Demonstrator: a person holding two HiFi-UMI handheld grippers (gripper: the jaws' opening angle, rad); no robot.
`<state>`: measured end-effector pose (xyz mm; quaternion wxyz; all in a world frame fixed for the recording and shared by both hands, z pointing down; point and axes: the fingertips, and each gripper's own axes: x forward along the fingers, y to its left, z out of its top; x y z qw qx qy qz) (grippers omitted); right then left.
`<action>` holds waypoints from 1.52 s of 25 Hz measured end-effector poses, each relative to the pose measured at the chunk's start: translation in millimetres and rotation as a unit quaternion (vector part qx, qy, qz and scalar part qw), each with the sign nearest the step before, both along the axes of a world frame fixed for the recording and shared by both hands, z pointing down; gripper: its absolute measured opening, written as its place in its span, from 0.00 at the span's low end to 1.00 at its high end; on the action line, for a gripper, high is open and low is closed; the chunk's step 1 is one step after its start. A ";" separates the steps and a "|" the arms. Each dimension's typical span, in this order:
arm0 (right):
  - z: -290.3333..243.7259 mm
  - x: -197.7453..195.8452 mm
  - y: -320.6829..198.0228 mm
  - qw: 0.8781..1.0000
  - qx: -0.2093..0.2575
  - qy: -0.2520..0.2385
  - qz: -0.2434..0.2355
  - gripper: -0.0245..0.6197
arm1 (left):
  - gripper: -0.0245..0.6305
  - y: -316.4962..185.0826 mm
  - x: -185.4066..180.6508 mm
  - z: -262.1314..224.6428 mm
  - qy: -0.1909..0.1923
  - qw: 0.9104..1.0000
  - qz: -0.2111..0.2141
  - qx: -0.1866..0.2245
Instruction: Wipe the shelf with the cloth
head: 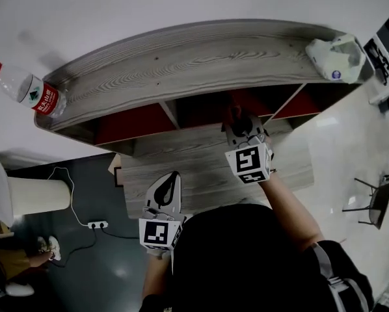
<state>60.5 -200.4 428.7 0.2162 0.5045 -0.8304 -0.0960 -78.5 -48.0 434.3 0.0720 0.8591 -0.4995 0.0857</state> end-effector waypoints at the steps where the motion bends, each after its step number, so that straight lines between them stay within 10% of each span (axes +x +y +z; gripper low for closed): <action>1: 0.3 11.8 -0.4 0.999 -0.012 -0.029 0.011 0.12 | 0.04 -2.0 4.9 -0.1 -0.002 1.000 0.008 0.000; 6: 5.5 65.5 -2.8 0.978 -0.070 -0.184 0.071 0.12 | 0.04 -10.6 24.3 0.2 -0.009 0.999 0.034 -0.002; 15: 24.0 121.2 -12.7 0.884 -0.135 -0.429 0.130 0.12 | 0.04 -17.2 34.2 3.7 -0.020 0.999 0.048 -0.001; 27: 28.6 143.9 -28.4 0.694 -0.186 -0.679 0.149 0.12 | 0.04 -16.8 29.5 5.6 -0.018 0.999 0.033 -0.005; 38: -50.8 148.4 -18.7 0.672 -0.119 -0.723 0.103 0.12 | 0.04 -8.3 20.5 8.8 -0.011 1.000 0.015 -0.016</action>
